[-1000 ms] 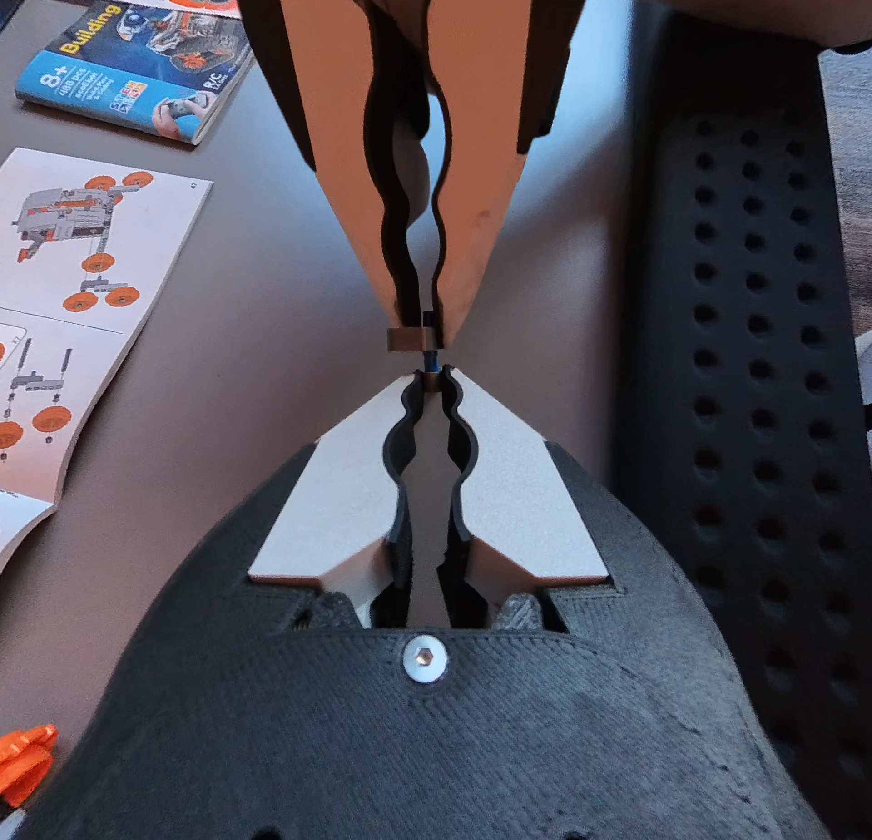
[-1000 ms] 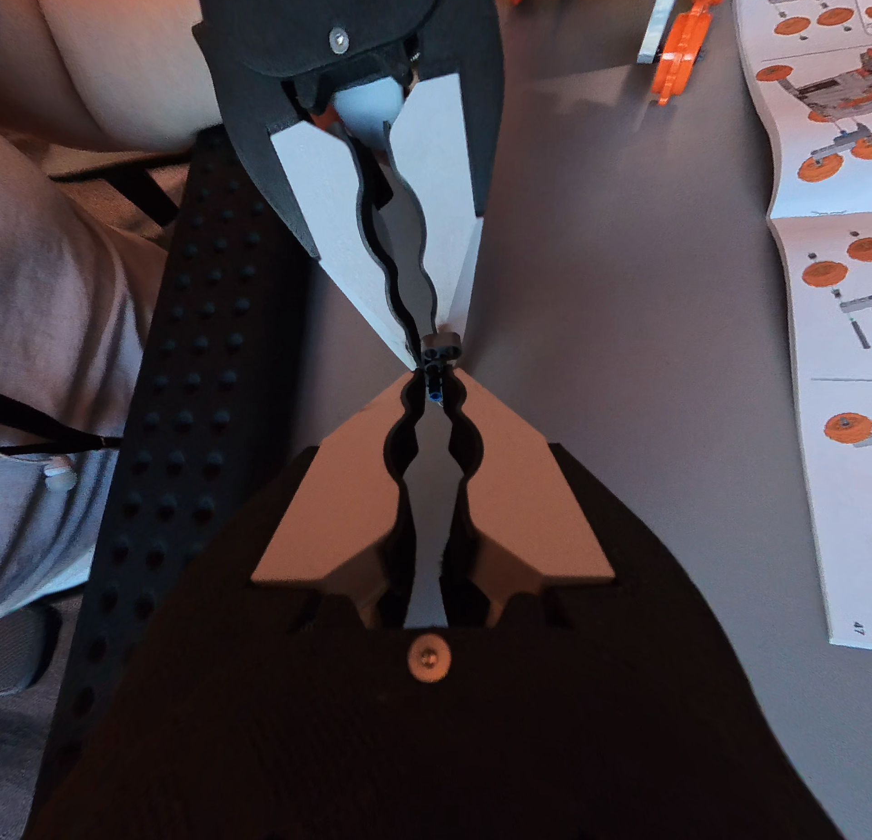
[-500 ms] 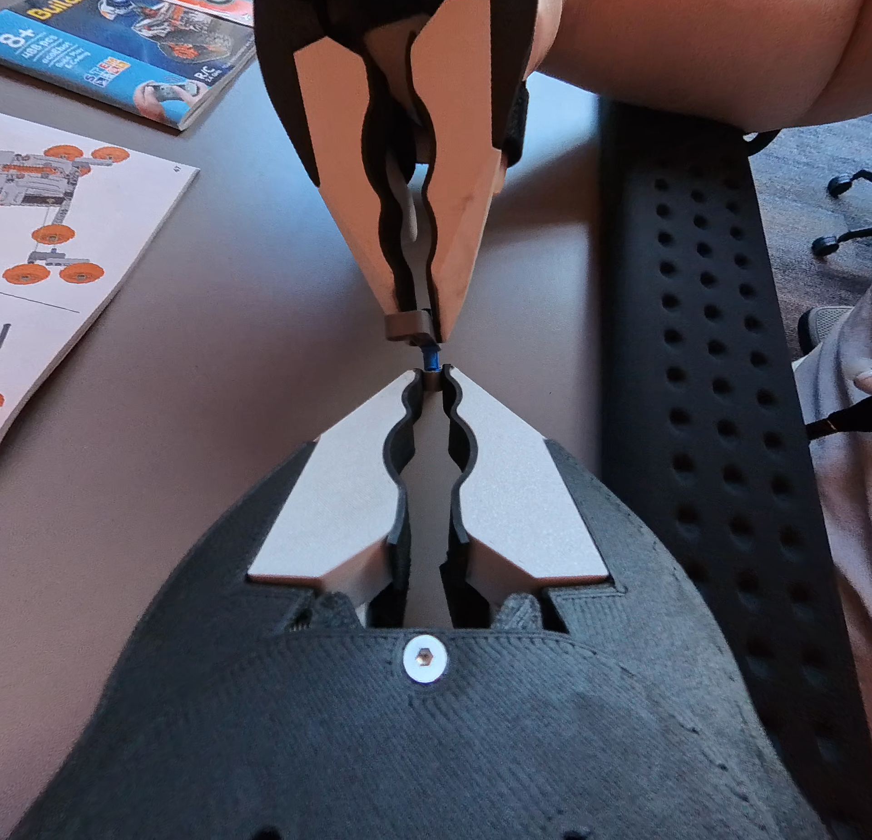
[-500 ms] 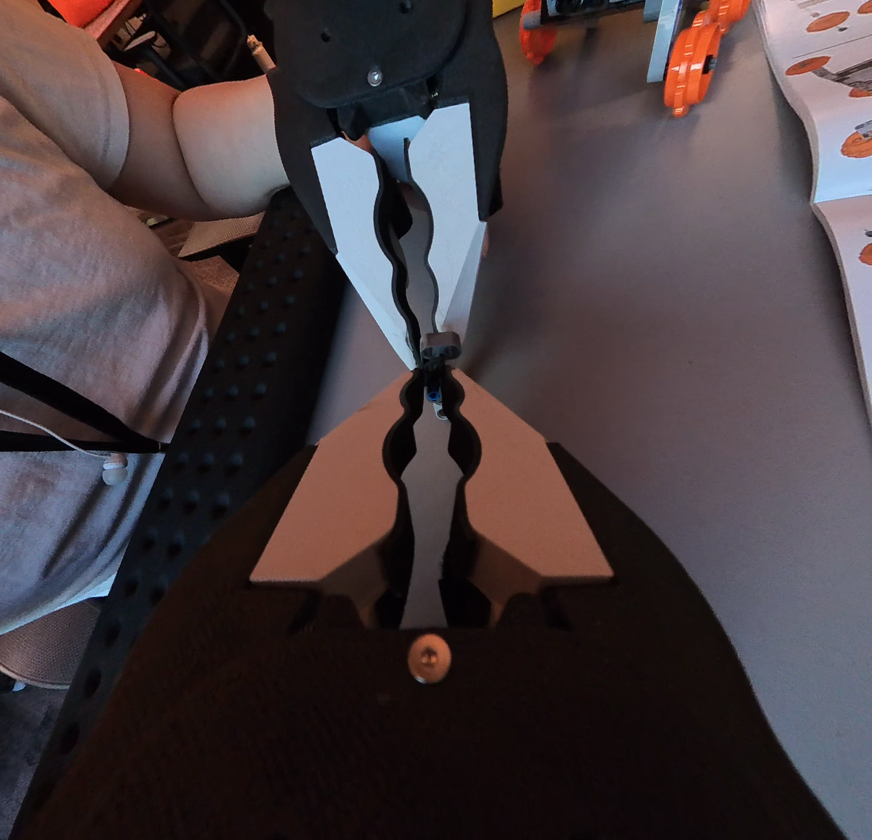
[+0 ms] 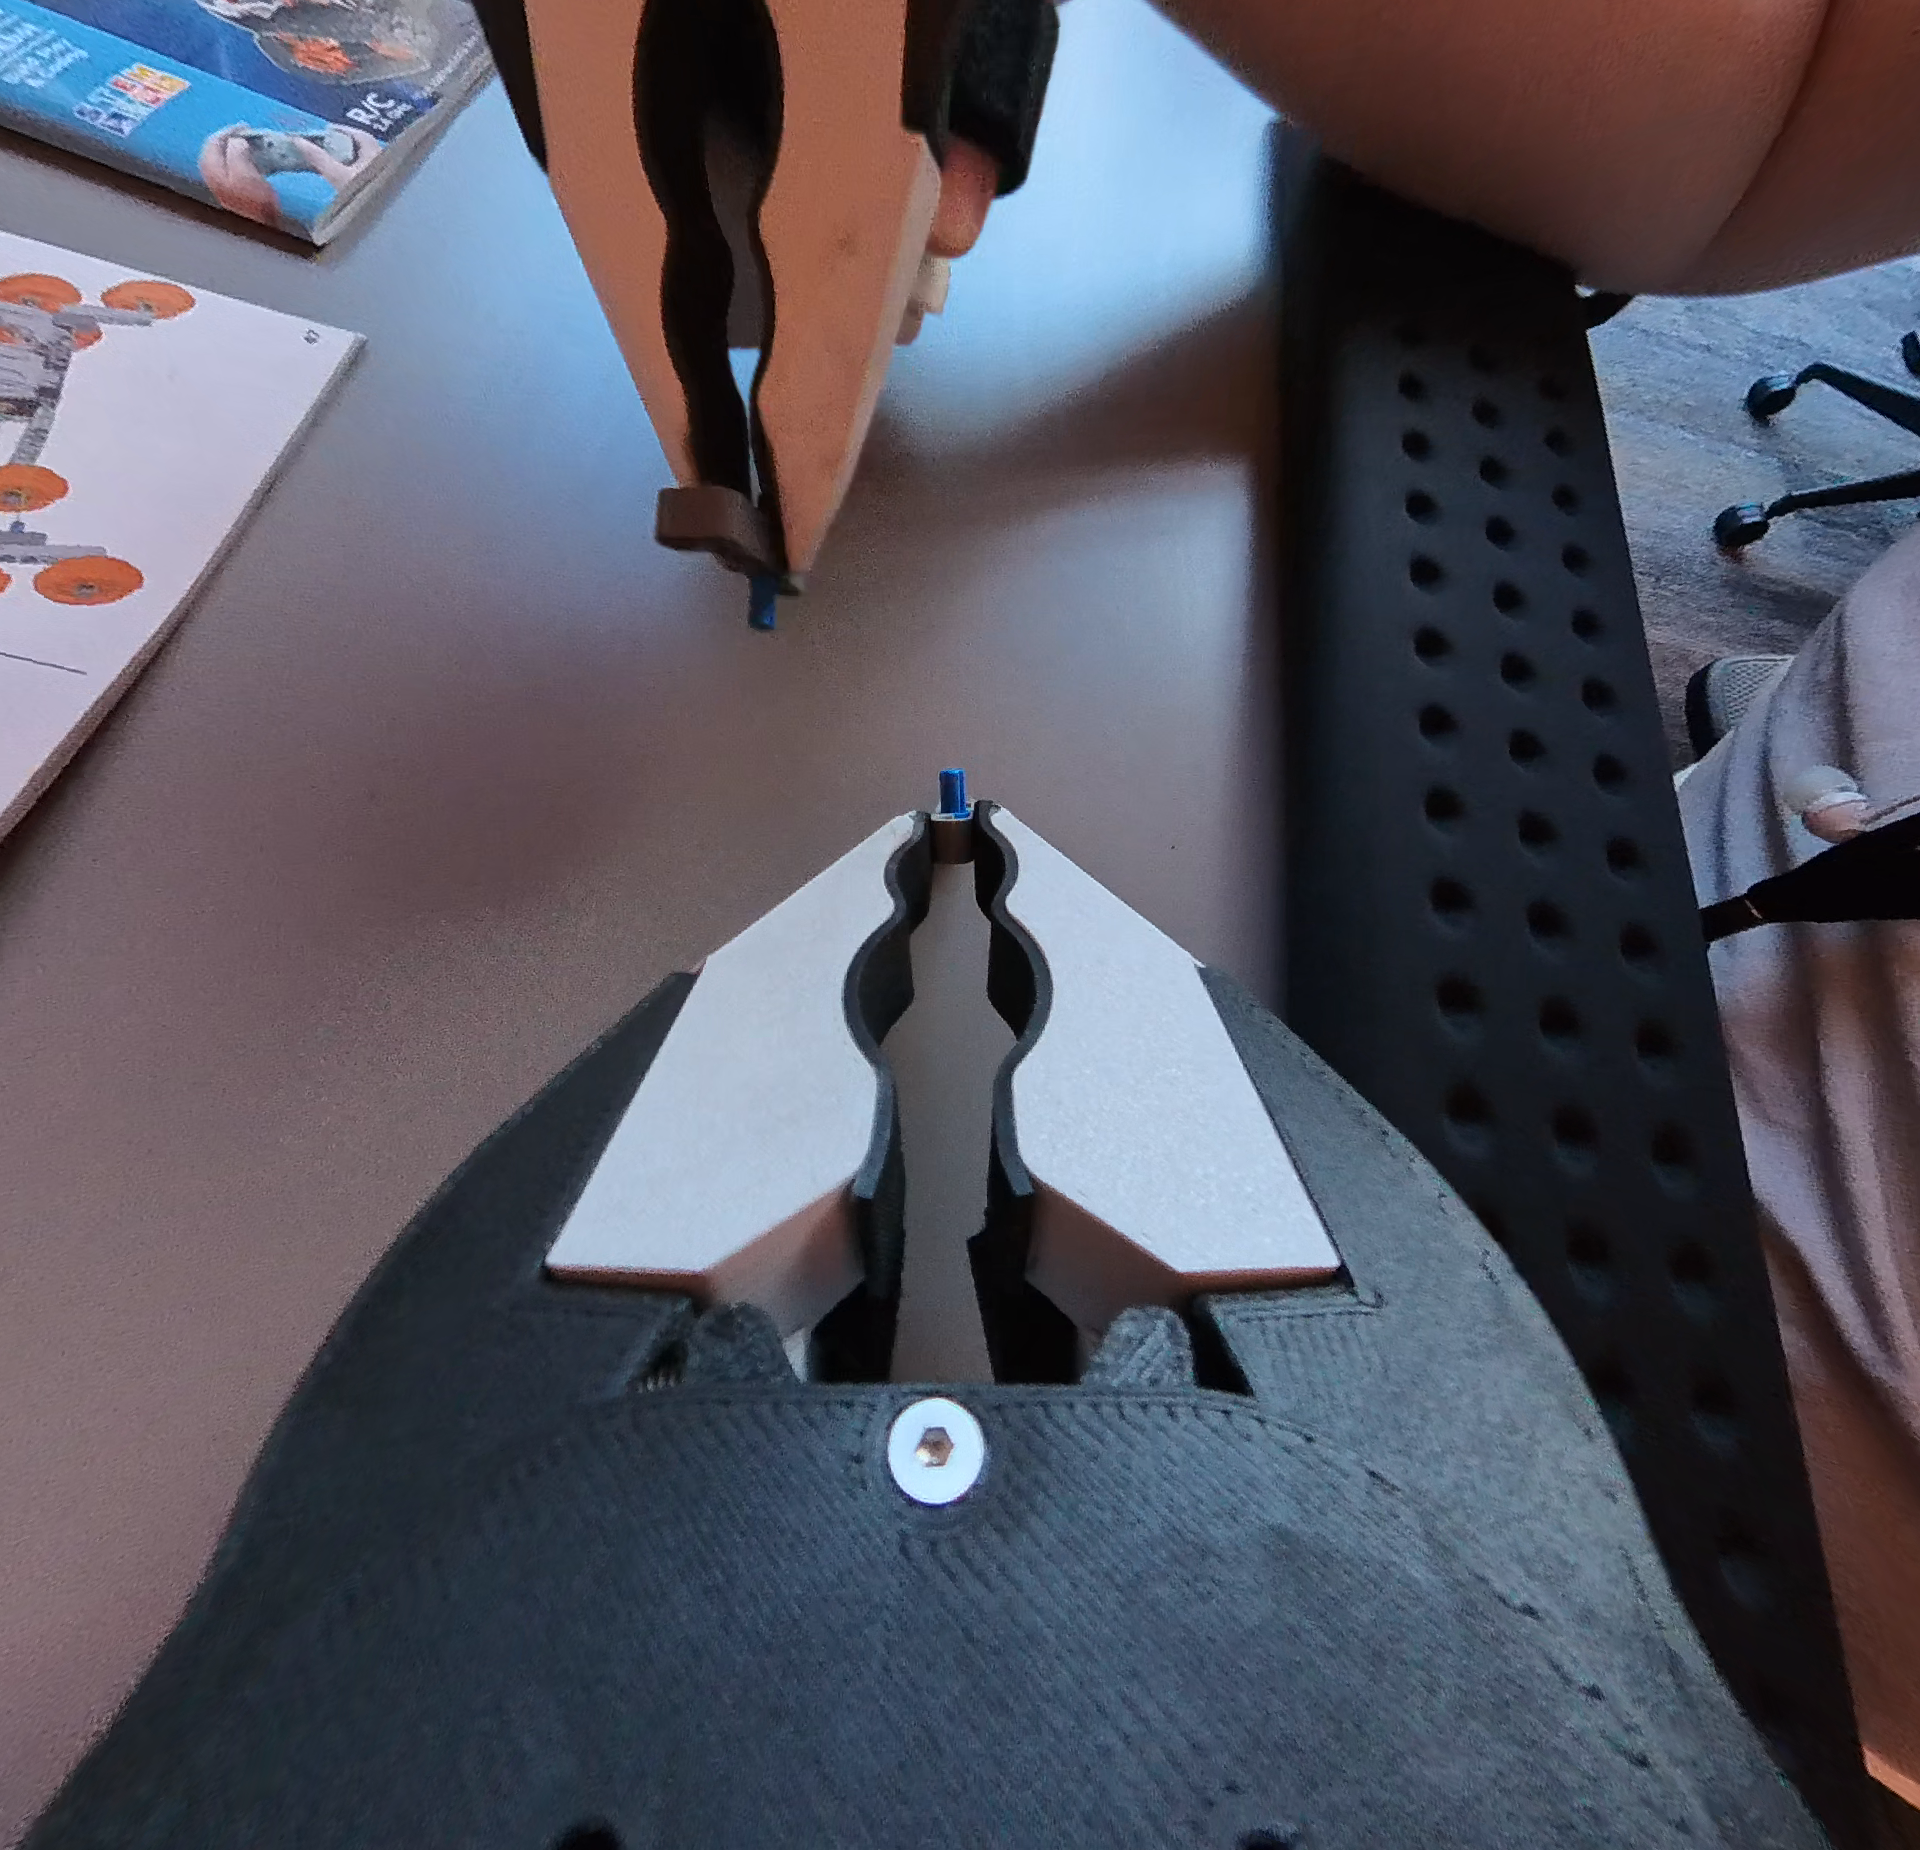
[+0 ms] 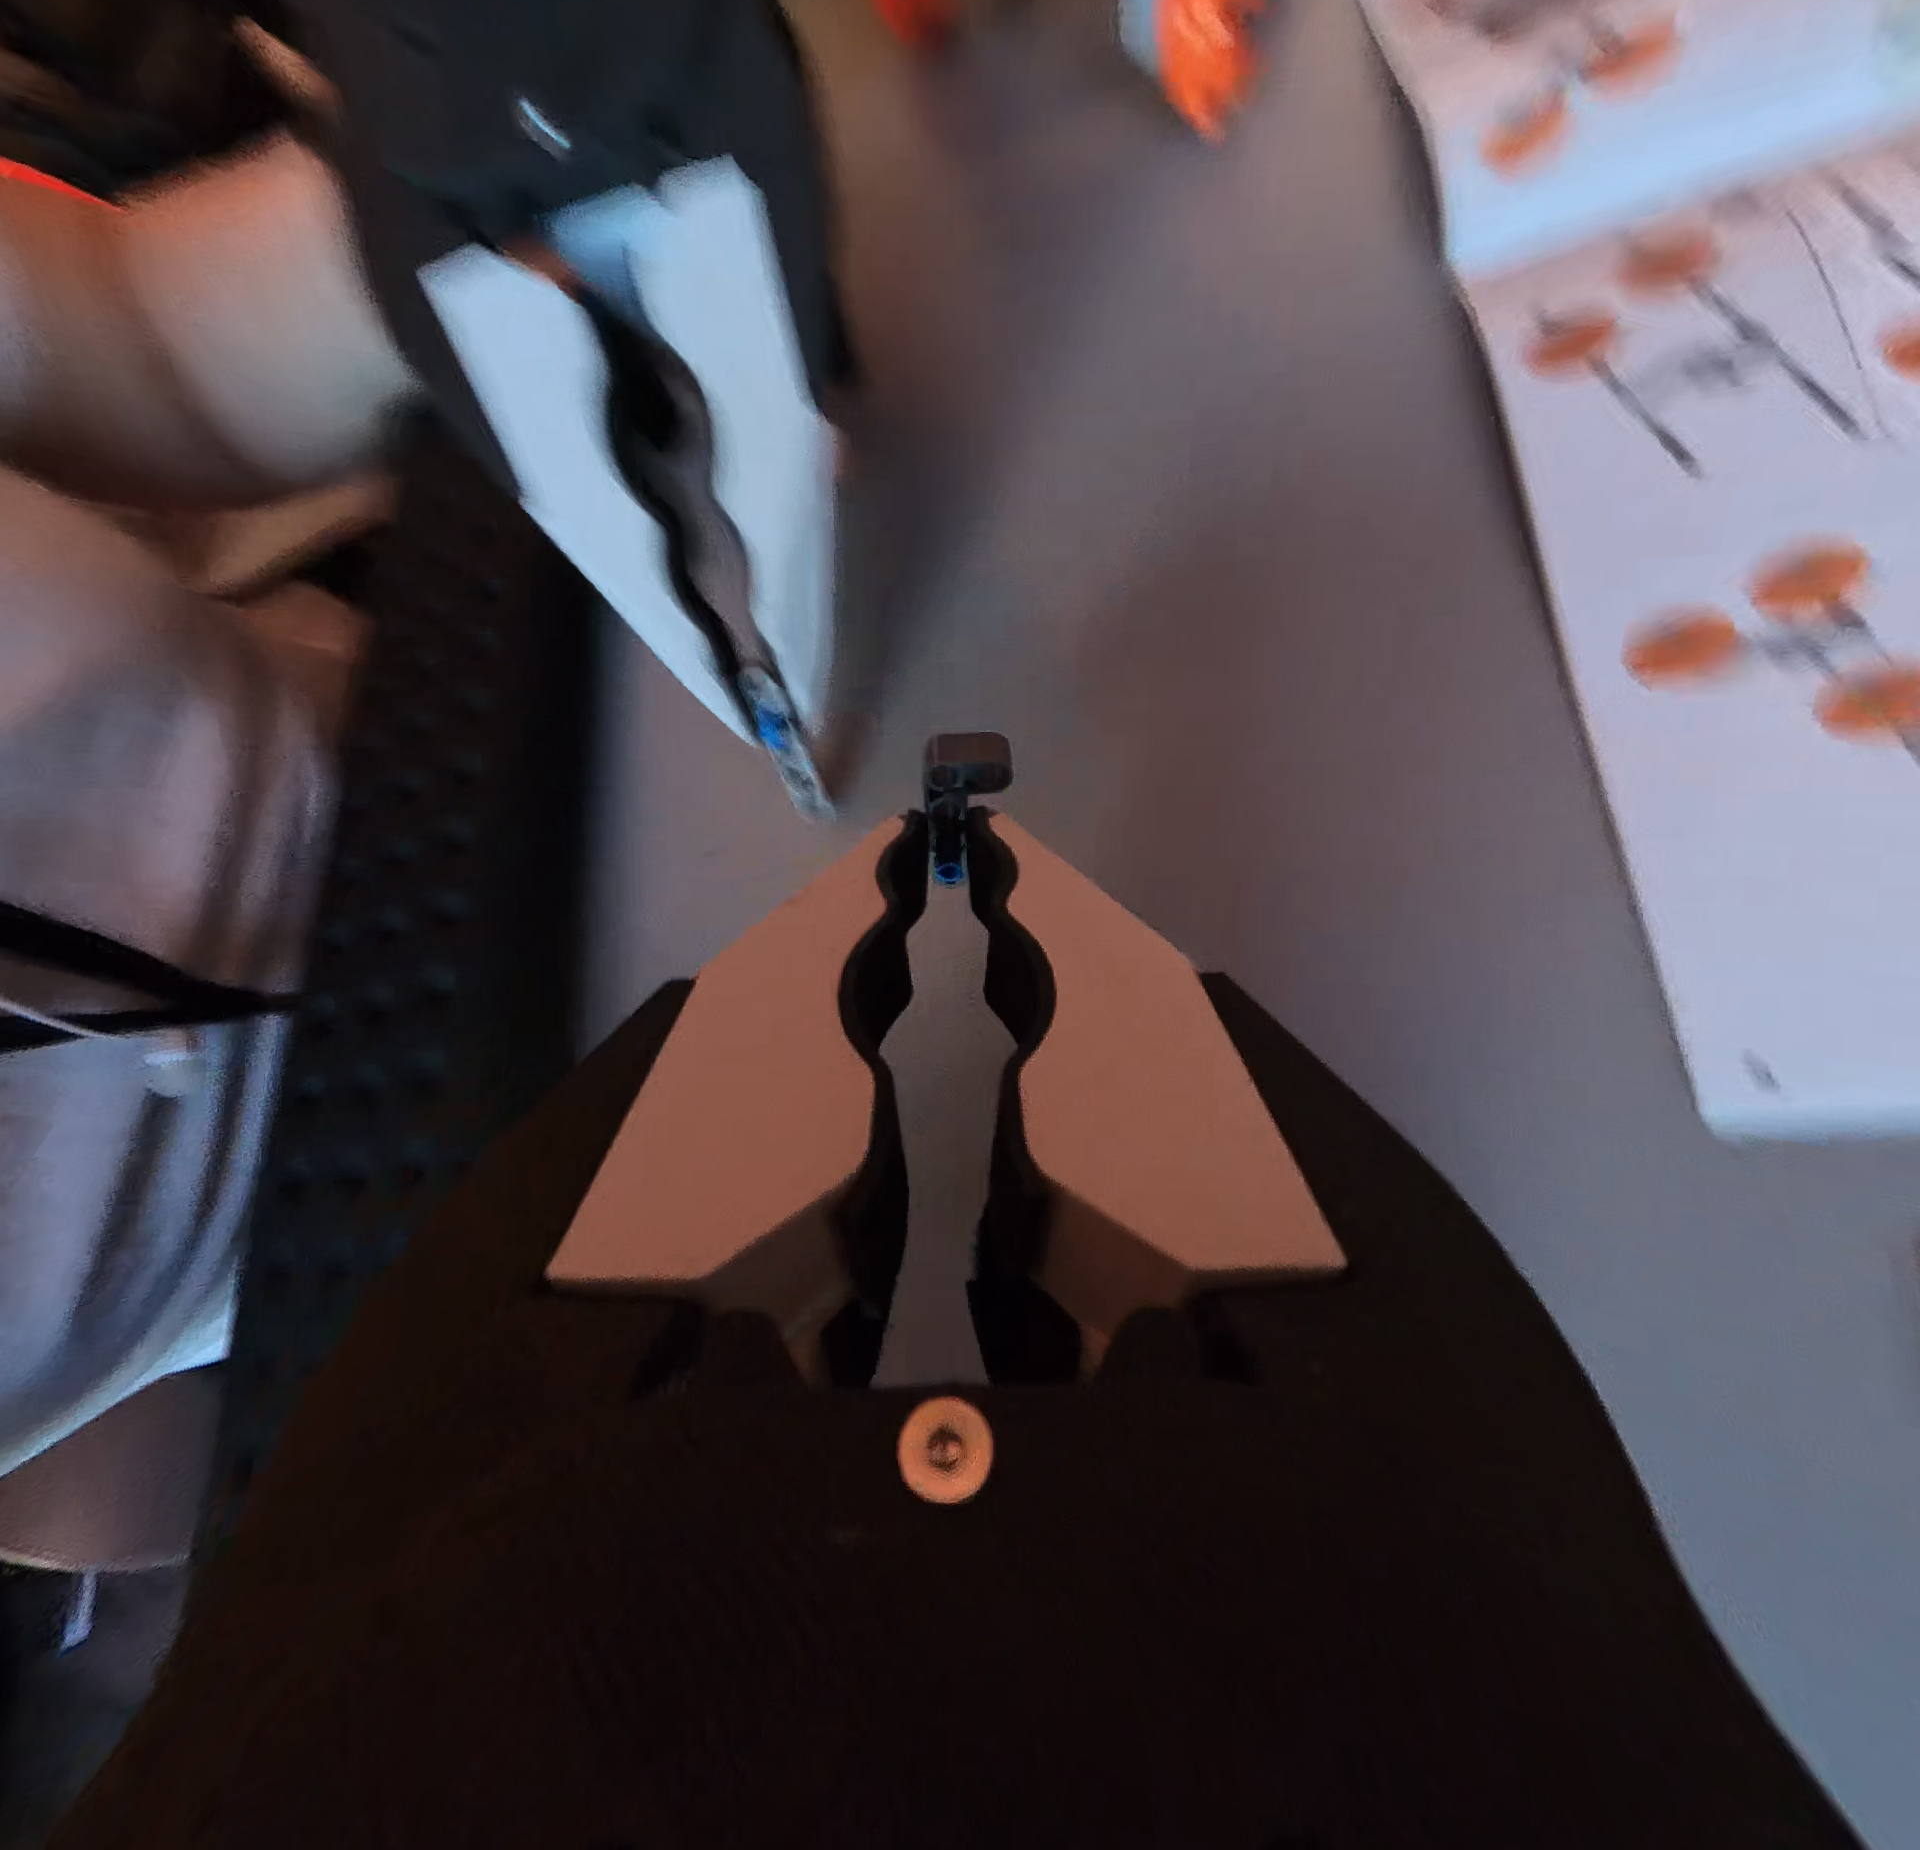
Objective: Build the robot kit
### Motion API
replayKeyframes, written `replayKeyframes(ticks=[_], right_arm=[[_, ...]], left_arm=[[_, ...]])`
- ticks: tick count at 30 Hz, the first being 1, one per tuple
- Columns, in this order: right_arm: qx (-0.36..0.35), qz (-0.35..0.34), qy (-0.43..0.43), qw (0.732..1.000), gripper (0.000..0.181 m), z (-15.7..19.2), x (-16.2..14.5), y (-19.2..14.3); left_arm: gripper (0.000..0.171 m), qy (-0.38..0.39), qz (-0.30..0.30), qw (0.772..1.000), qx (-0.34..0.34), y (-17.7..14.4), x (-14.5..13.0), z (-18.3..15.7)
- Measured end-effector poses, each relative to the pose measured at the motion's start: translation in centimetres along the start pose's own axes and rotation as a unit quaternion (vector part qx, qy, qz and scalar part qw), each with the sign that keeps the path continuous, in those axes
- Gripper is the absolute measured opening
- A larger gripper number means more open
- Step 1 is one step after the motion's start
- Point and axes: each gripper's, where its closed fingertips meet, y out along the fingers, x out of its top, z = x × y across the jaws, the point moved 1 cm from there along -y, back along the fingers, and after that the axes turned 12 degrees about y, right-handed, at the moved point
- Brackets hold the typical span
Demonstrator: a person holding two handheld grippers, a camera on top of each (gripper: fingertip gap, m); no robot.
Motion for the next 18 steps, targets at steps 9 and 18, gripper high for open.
replayKeyframes(ticks=[9, 18], right_arm=[[-0.030, 0.059, 0.011, 0.998, 0.008, -1.3, -2.1, 1.5], [-0.065, 0.009, -0.017, 0.998, 0.024, -1.9, -0.6, -1.3]], left_arm=[[0.005, -0.072, -0.008, 0.997, -0.014, -0.3, -0.3, 0.6], [0.005, -0.146, -0.028, 0.988, -0.030, -0.8, -0.3, 1.2]])
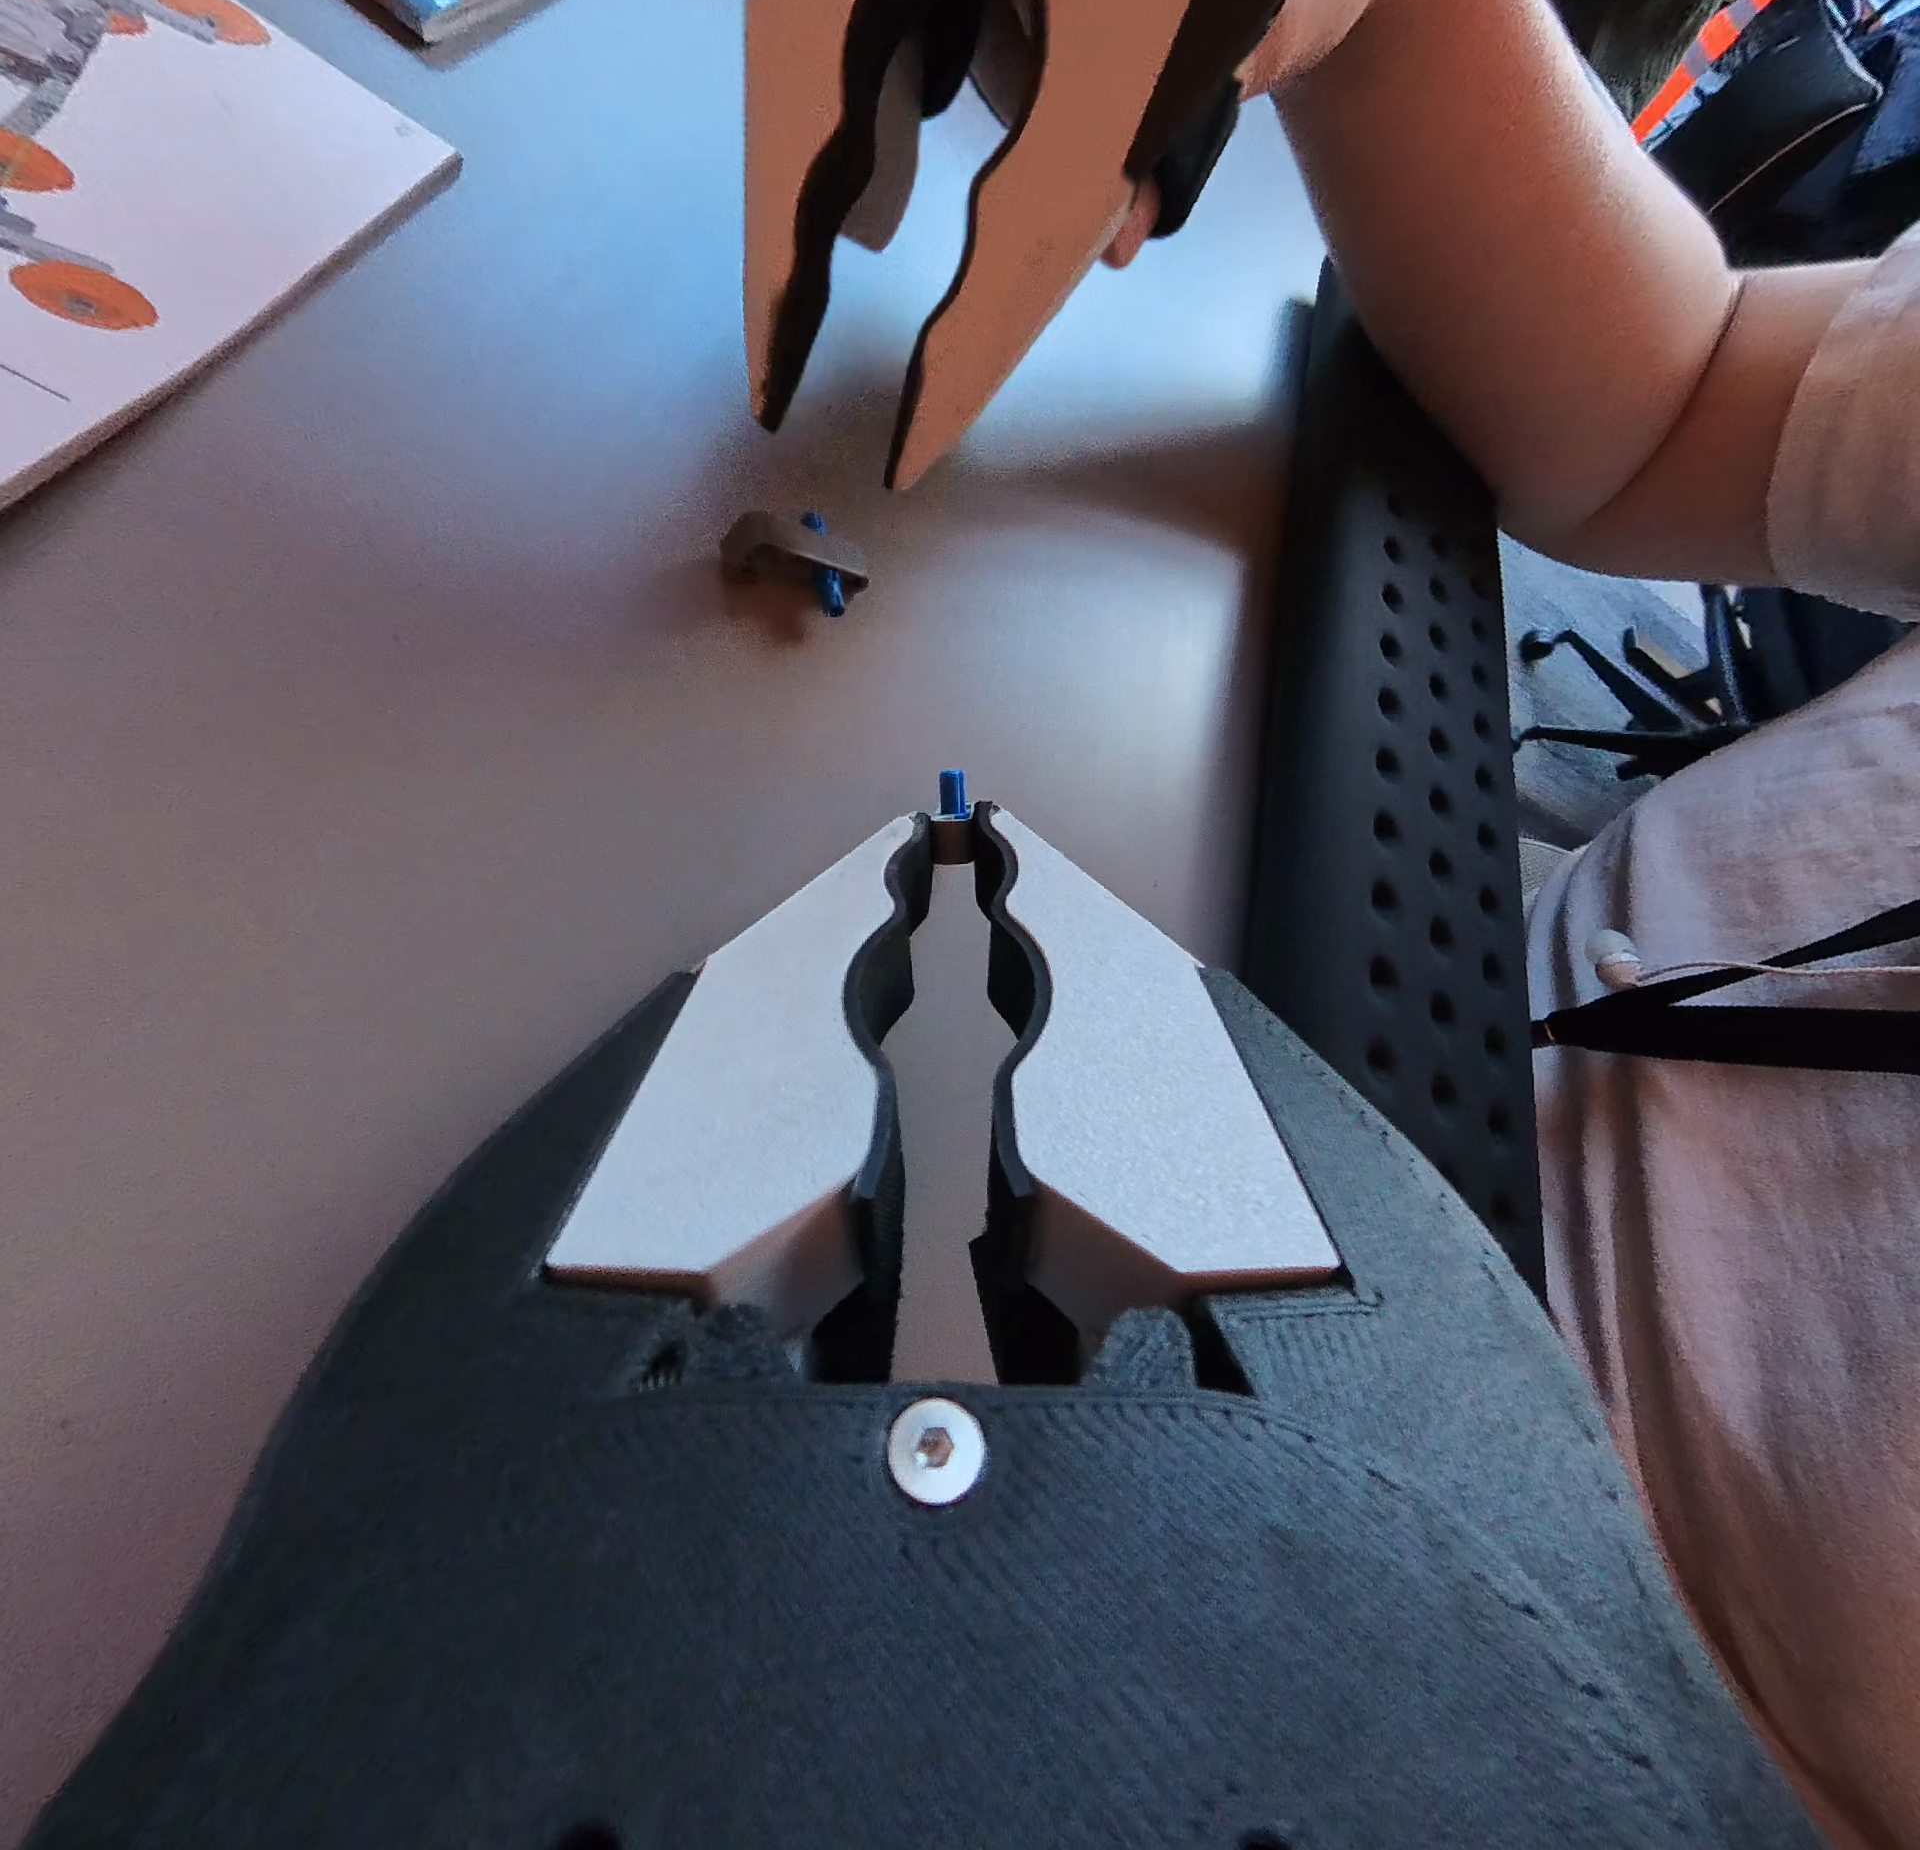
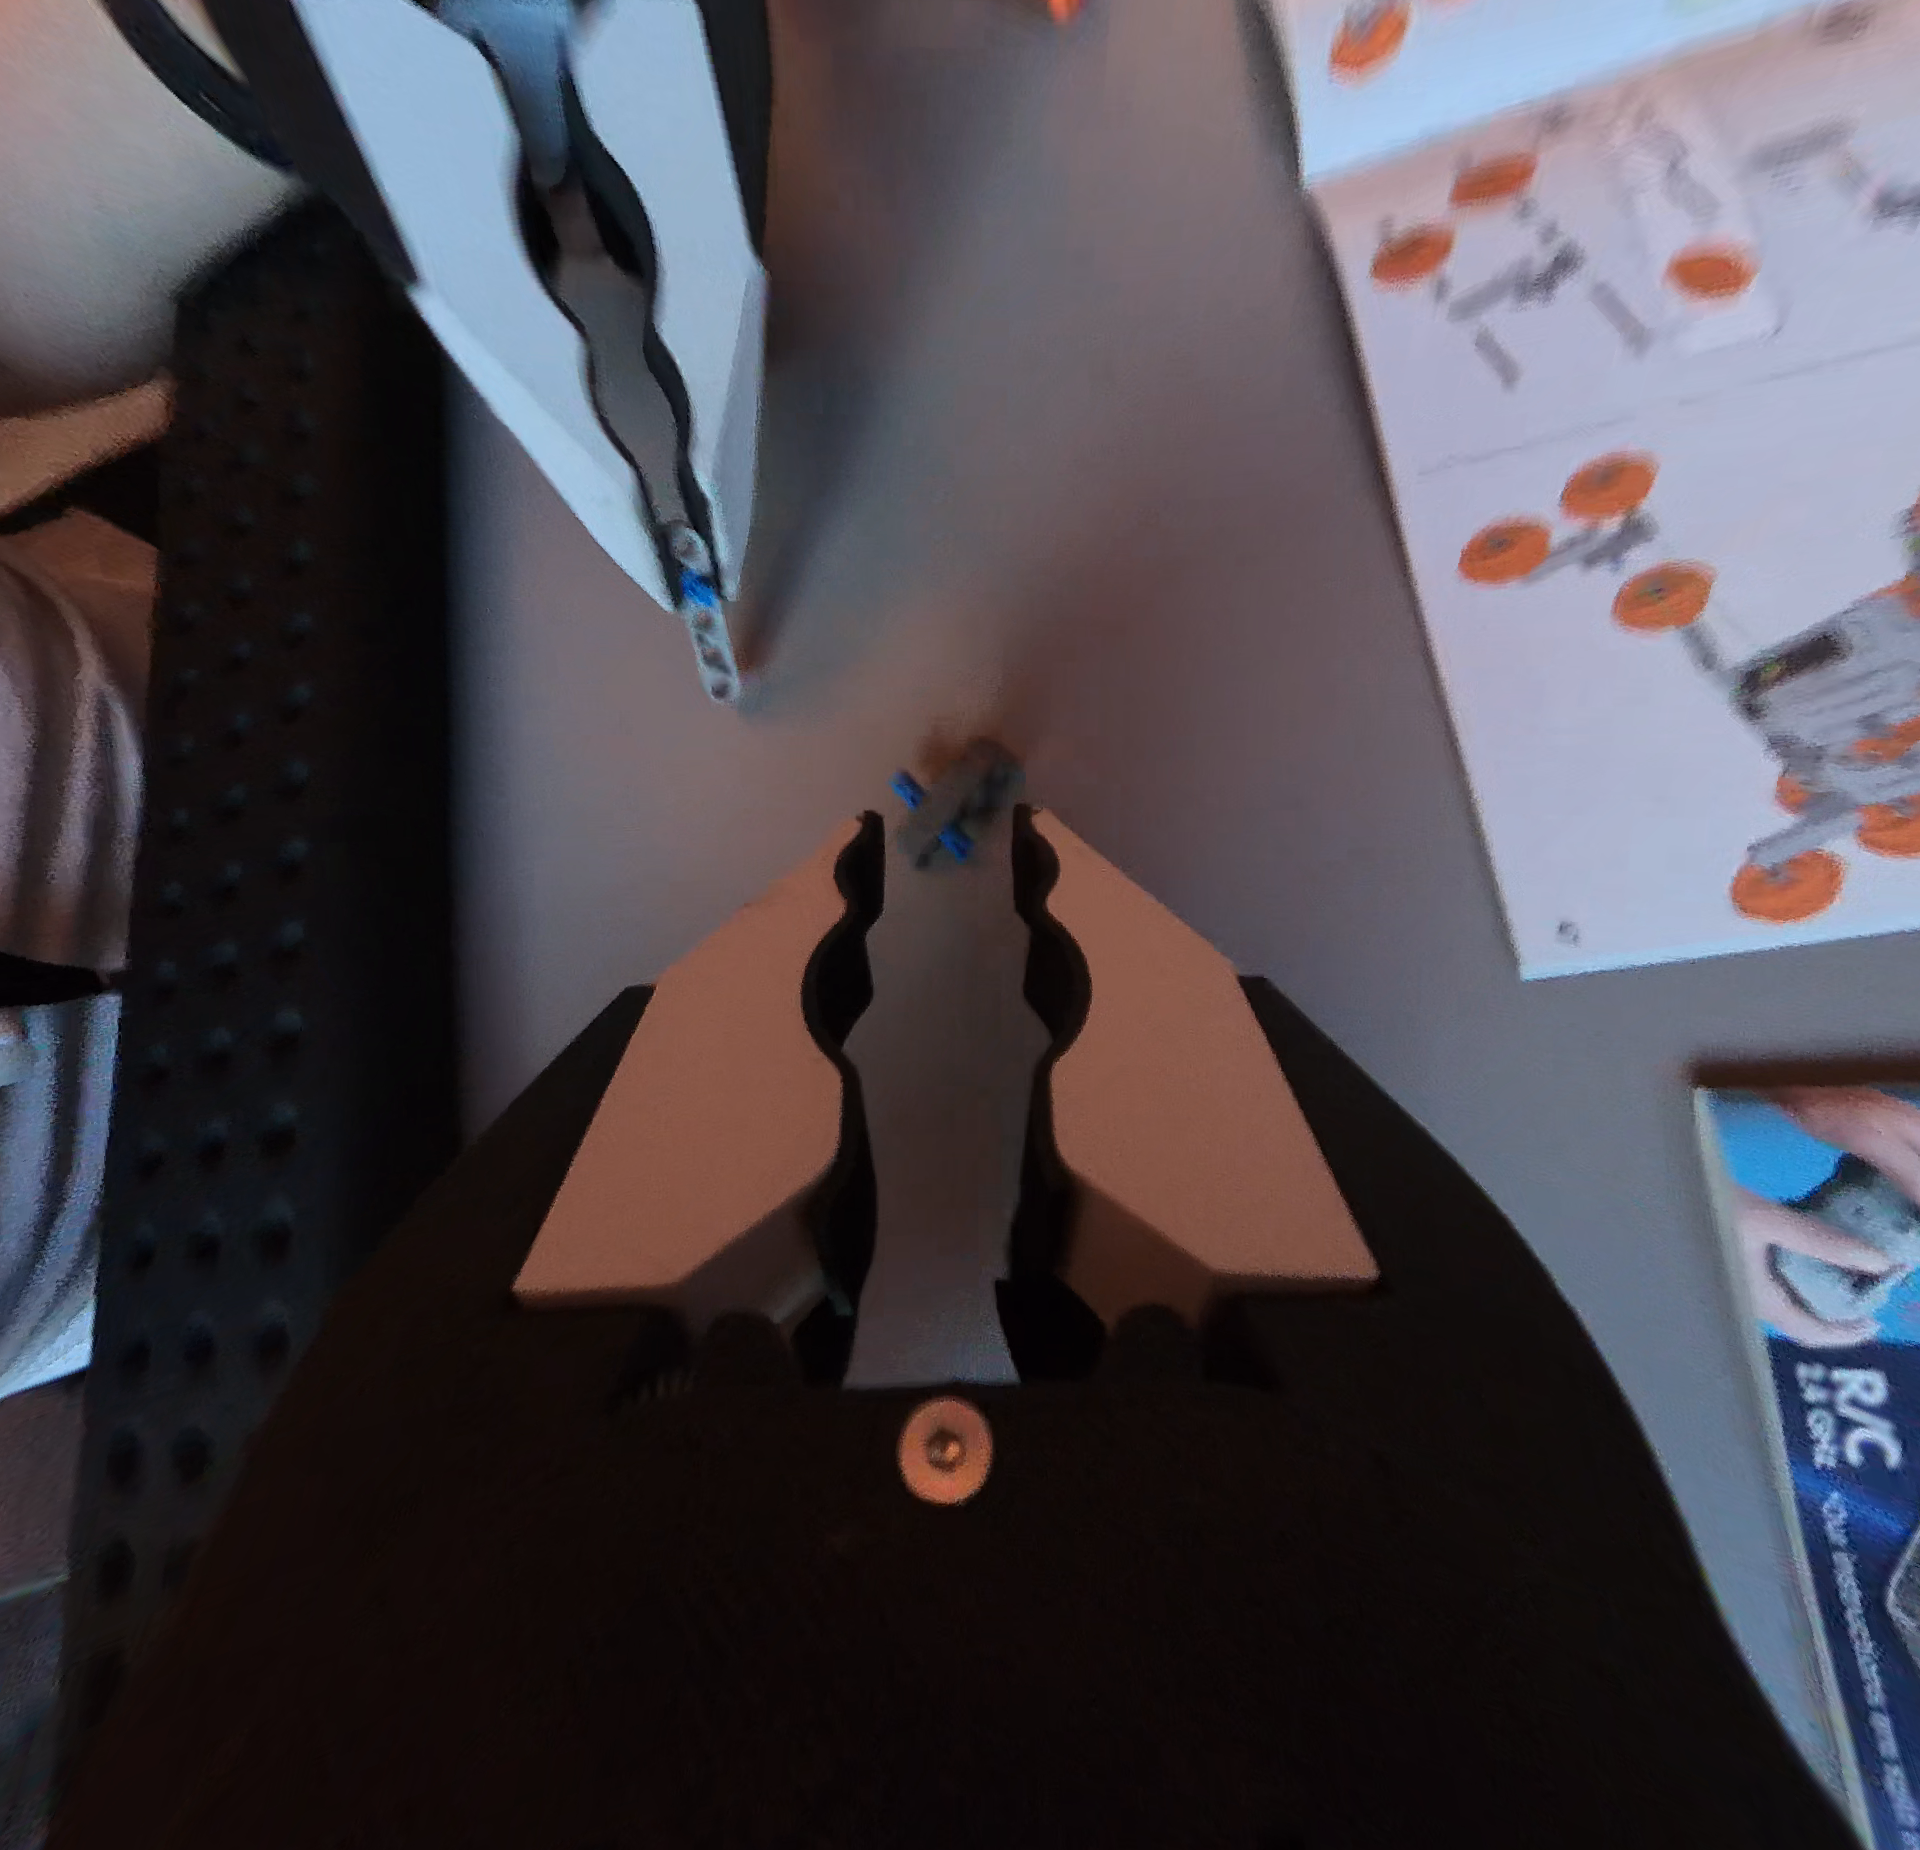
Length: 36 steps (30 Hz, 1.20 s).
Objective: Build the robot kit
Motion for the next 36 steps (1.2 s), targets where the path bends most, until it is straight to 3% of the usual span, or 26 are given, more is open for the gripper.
replayKeyframes(ticks=[3, 5, 9, 11, 13, 16, 20, 22, 27, 29, 36], right_arm=[[0.085, -0.072, -0.027, 0.993, 0.016, 4.2, 2.7, -0.5], [0.133, -0.068, -0.025, 0.989, 0.021, 6.4, 3.0, 0.7], [0.130, -0.037, -0.009, 0.991, 0.026, 6.4, 2.1, 3.2], [0.164, -0.025, 0.009, 0.986, 0.007, 7.0, 1.8, 3.5], [0.171, -0.021, 0.011, 0.985, 0.007, 7.1, 1.7, 3.3], [0.176, -0.071, 0.018, 0.982, 0.007, 7.1, 3.2, 2.4], [0.210, -0.163, 0.044, 0.963, 0.007, 7.4, 5.9, 0.3], [0.208, -0.180, 0.037, 0.961, 0.007, 7.4, 6.3, -0.1], [0.212, -0.212, 0.035, 0.953, 0.006, 7.7, 7.1, -0.6], [0.213, -0.223, 0.031, 0.951, 0.007, 7.8, 7.3, -0.8], [0.220, -0.263, 0.039, 0.938, 0.006, 8.0, 8.3, -1.1]], left_arm=[[0.005, 0.000, -0.028, 1.000, -0.004, -0.5, 0.9, -0.2], [0.005, -0.004, -0.049, 0.999, -0.010, -0.9, 1.5, -0.3], [0.005, 0.009, -0.068, 0.998, -0.012, -1.3, 2.3, -0.6], [0.005, 0.019, -0.071, 0.997, -0.014, -1.3, 2.4, -0.9], [0.005, 0.023, -0.074, 0.997, -0.016, -1.3, 2.6, -1.1], [0.006, 0.024, -0.130, 0.991, -0.002, -2.3, 4.2, -0.8], [0.021, 0.019, -0.247, 0.968, 0.039, -5.3, 6.9, 0.3], [0.021, 0.043, -0.283, 0.956, 0.061, -6.2, 7.8, 0.2], [0.017, 0.040, -0.305, 0.949, 0.060, -6.0, 8.5, -0.2], [0.005, 0.033, -0.335, 0.941, 0.043, -6.5, 9.0, -0.6], [0.005, 0.022, -0.362, 0.931, 0.041, -6.8, 9.6, -0.5]])
